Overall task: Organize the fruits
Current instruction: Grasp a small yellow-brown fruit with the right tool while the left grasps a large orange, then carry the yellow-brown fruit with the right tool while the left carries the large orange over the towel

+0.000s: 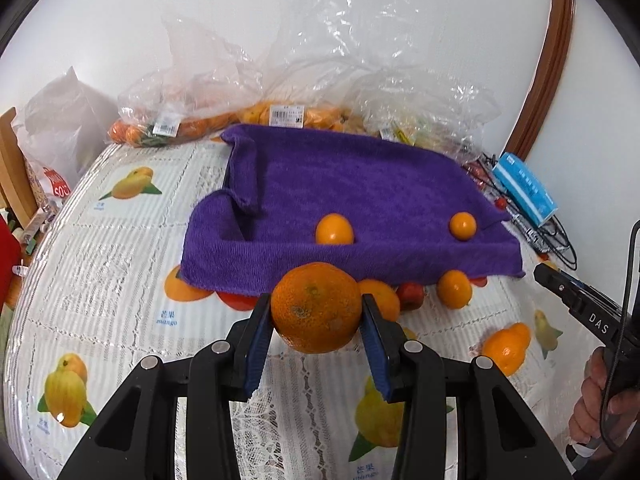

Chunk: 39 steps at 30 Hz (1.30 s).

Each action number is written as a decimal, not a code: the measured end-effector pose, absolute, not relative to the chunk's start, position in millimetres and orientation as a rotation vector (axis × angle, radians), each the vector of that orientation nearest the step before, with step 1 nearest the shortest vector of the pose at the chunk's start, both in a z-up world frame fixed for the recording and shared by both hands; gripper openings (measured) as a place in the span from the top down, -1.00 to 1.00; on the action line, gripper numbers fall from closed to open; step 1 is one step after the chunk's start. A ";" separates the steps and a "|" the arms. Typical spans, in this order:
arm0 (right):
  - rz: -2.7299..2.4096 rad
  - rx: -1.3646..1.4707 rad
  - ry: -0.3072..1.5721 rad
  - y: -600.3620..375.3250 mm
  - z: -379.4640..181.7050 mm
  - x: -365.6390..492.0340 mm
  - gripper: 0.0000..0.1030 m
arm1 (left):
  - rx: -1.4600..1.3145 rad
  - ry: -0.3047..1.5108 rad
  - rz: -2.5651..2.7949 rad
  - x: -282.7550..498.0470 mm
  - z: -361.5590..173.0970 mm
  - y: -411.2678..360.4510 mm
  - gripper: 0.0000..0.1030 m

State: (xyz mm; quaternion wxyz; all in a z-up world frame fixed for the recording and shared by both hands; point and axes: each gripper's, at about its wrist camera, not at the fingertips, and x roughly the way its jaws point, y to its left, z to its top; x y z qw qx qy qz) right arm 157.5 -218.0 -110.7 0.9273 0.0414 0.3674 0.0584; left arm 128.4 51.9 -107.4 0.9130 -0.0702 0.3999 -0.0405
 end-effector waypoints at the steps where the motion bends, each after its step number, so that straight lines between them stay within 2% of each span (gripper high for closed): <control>1: 0.122 0.080 0.746 -215.7 -107.6 158.1 0.45 | -0.144 0.819 -0.083 129.5 -105.6 51.8 0.21; 23: 0.180 0.013 0.644 -171.2 -68.3 198.4 0.45 | -0.178 0.739 -0.095 194.1 -72.7 53.7 0.21; 31: 0.205 0.003 0.642 -154.6 -71.4 227.5 0.45 | -0.182 0.759 -0.083 223.7 -91.7 53.0 0.21; 39: 0.248 0.004 0.702 -144.1 -102.9 245.4 0.45 | -0.192 0.816 -0.058 234.1 -118.9 57.2 0.21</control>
